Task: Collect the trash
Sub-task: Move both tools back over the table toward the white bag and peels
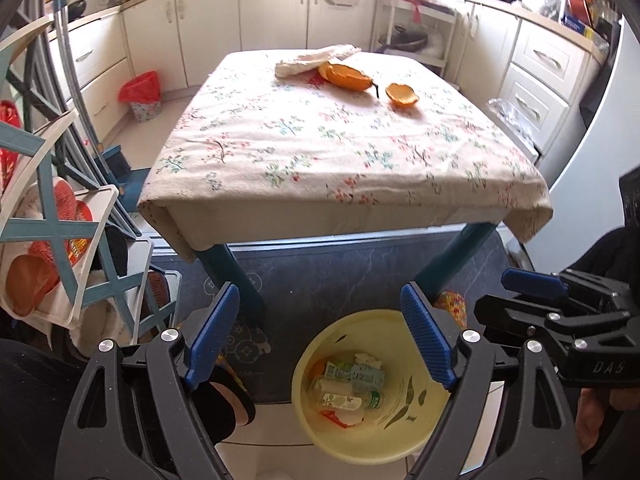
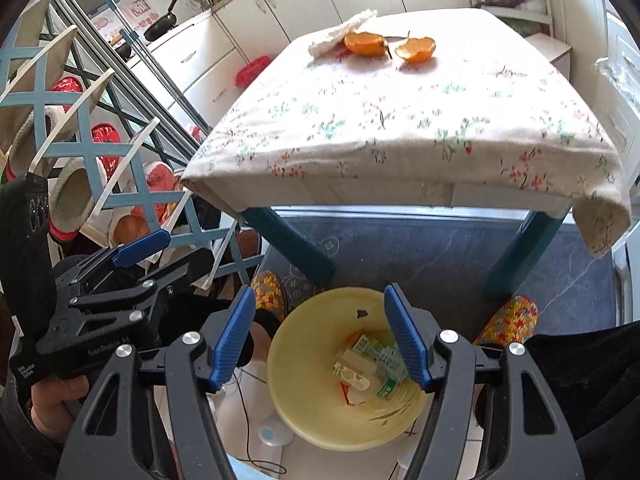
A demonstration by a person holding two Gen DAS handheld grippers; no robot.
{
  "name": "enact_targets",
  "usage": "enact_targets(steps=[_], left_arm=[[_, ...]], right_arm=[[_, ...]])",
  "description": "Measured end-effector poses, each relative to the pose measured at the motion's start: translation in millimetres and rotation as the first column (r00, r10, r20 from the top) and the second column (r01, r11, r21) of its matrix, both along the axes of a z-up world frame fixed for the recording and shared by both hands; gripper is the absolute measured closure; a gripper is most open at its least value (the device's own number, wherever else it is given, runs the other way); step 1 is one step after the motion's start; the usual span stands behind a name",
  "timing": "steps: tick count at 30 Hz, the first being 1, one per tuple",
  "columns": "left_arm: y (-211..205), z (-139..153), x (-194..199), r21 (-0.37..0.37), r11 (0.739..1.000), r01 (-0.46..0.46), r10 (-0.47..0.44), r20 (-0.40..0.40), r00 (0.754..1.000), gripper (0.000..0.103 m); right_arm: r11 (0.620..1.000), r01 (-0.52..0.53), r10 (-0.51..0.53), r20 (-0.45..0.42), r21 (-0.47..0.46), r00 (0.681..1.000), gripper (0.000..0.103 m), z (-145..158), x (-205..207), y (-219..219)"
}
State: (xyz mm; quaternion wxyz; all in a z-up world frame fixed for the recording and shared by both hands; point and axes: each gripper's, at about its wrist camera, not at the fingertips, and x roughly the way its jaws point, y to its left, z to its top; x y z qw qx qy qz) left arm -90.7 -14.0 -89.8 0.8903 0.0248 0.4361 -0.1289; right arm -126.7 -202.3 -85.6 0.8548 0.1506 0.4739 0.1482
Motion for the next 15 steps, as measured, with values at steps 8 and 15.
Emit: enact_targets(steps=[8, 15], left_arm=[[1, 23, 16, 0.003, 1.000, -0.007, 0.006, 0.069, 0.998, 0.023], [5, 52, 53, 0.036, 0.999, -0.016, 0.011, 0.139, 0.990, 0.023]], right_arm=[[0.999, 0.013, -0.010, 0.074, -0.032, 0.997, 0.038, 15, 3, 1], [0.998, 0.013, -0.004, 0.147, -0.064, 0.989, 0.038, 36, 22, 0]])
